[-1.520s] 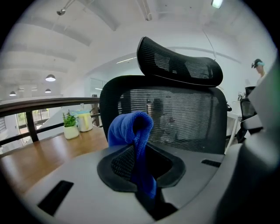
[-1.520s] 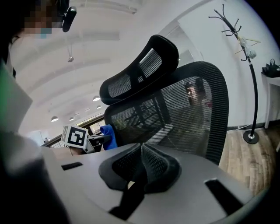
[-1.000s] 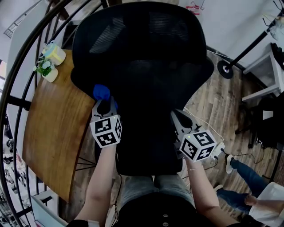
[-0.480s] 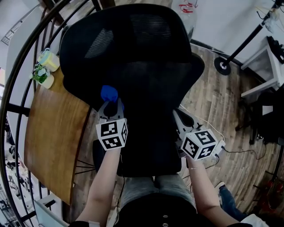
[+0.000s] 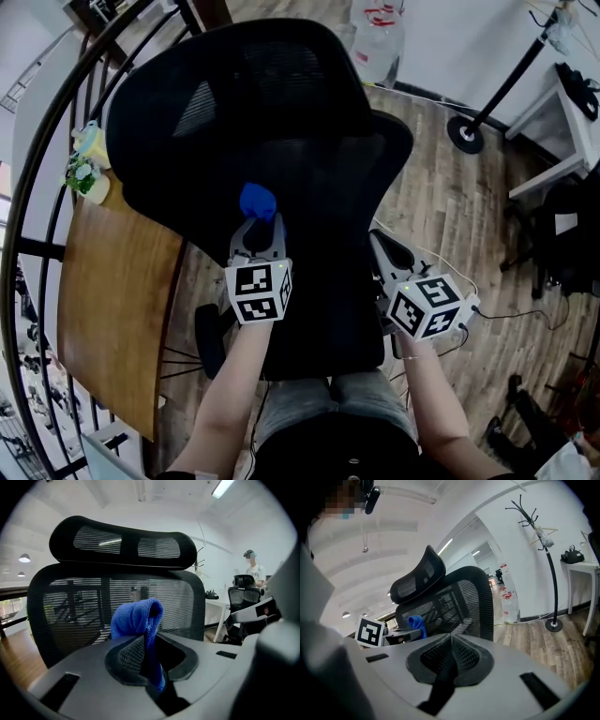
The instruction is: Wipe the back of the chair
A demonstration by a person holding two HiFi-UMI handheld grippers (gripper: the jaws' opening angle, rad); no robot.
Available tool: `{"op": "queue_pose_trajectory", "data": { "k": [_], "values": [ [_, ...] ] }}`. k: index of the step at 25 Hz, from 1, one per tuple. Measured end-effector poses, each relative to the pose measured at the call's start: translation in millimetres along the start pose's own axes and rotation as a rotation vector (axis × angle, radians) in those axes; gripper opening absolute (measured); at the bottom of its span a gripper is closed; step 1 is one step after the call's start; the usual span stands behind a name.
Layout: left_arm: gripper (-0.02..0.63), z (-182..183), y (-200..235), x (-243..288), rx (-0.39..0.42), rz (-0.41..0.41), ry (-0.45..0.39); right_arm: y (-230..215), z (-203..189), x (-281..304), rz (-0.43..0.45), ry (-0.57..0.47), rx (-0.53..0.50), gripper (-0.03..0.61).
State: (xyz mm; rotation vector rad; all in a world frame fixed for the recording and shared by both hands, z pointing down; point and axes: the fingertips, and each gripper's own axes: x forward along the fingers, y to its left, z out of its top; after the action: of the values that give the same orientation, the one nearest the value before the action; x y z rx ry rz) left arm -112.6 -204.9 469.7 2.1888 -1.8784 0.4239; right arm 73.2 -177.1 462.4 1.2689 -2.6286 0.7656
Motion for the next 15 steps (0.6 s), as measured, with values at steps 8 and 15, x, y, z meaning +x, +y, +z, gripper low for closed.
{"op": "queue_pose_trajectory", "data": {
  "k": [8, 15],
  "values": [
    [0.063, 8, -51, 22, 0.050, -0.101, -0.003, -22, 4, -10, -0.033, -0.025, 0.027, 0.032],
    [0.063, 12, -95, 36, 0.072, -0.173, -0.002, -42, 2, -25, -0.074, -0.039, 0.053, 0.032]
  ]
}}
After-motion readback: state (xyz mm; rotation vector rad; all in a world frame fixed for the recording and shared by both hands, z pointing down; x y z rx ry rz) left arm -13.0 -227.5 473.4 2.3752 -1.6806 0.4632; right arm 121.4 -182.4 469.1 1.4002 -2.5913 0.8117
